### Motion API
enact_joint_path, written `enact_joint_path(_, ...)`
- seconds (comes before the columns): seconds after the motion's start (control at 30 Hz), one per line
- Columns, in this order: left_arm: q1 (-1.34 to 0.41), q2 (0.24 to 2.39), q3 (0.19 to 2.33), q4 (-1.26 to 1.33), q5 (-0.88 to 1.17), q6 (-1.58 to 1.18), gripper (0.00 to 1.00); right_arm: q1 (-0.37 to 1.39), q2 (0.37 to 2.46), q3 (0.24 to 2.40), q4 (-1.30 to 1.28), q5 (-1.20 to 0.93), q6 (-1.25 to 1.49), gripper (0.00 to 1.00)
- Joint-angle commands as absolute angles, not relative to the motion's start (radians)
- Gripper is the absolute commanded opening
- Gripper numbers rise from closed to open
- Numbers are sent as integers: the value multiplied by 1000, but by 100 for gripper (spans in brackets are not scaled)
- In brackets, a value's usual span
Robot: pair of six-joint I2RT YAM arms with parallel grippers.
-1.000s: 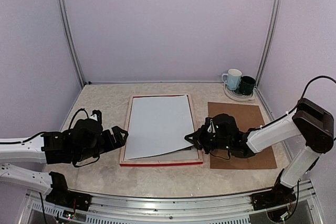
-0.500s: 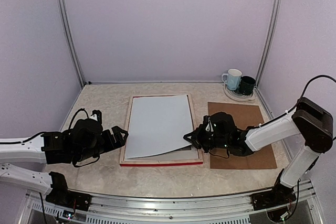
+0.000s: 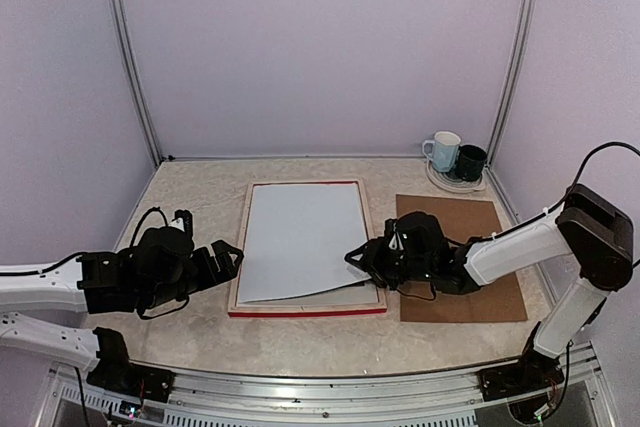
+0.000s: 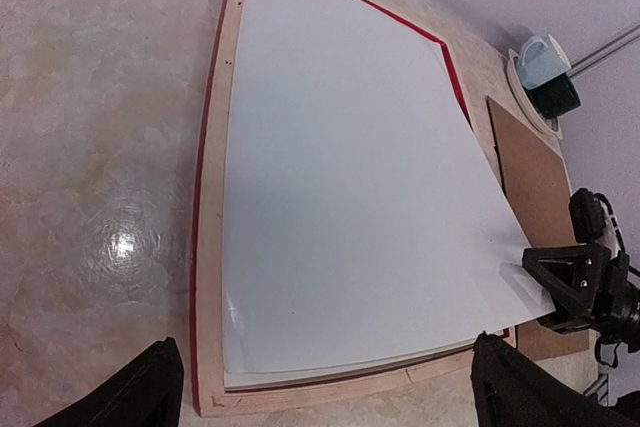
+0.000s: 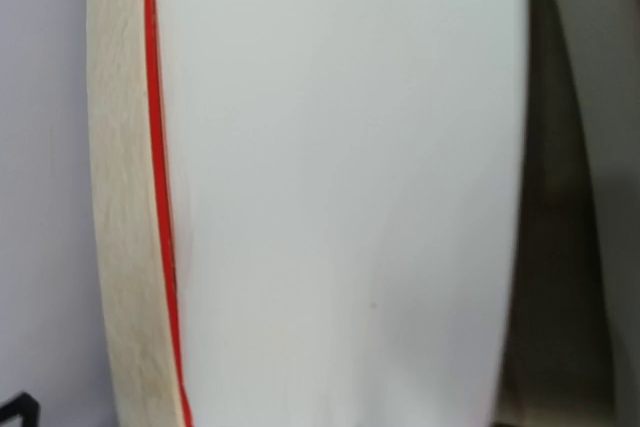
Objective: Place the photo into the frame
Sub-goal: Place the photo on the mat board.
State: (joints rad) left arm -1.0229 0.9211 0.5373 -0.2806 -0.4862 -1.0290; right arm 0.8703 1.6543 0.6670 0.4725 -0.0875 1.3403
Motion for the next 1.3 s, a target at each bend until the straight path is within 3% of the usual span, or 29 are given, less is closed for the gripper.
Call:
enact_joint_path(0.0,-1028,920,532,-258,-490,-1029,99,879,1622,692,443,-67,1306,45)
enact_joint_path(0.7,-1029,937,556,-258,-492,-1013,99,893,1588,751,275,-28,1223,84)
enact_joint_path(1.27,-1029,934,541,-252,-489,-1022,99,893,1486,742,129,108,1148,96)
